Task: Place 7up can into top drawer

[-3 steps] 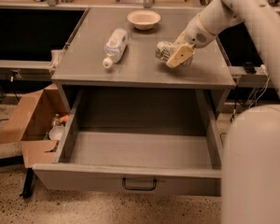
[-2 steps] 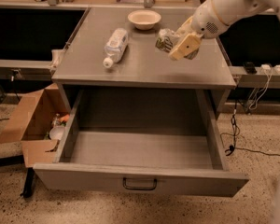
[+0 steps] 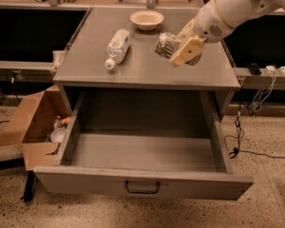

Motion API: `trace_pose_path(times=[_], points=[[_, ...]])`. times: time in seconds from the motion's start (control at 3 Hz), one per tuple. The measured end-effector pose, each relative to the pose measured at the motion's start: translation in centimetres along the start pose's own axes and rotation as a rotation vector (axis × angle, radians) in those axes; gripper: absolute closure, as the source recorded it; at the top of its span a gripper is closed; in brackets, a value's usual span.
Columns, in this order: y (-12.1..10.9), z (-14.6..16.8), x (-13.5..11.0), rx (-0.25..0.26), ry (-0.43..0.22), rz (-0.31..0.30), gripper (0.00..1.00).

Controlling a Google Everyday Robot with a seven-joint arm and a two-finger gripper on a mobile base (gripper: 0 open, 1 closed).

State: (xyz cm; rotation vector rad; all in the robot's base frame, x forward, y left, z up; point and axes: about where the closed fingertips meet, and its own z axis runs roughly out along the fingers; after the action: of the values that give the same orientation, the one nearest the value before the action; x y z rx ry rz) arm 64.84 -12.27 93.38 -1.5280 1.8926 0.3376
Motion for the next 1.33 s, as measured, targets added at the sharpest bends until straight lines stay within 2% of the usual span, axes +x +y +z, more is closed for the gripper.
trace_pose_path(times=[0.33, 0.67, 1.0, 1.33], points=[[1.6, 1.6, 1.1, -0.033, -0.011, 0.007, 1.0], [4.0, 1.9, 2.1, 0.004, 0.005, 0.032, 1.0], [7.3, 3.5, 4.3, 0.032, 0.066, 0.093, 1.0], [12.6, 8.3, 11.3, -0.01, 0.205, 0.217, 1.0]])
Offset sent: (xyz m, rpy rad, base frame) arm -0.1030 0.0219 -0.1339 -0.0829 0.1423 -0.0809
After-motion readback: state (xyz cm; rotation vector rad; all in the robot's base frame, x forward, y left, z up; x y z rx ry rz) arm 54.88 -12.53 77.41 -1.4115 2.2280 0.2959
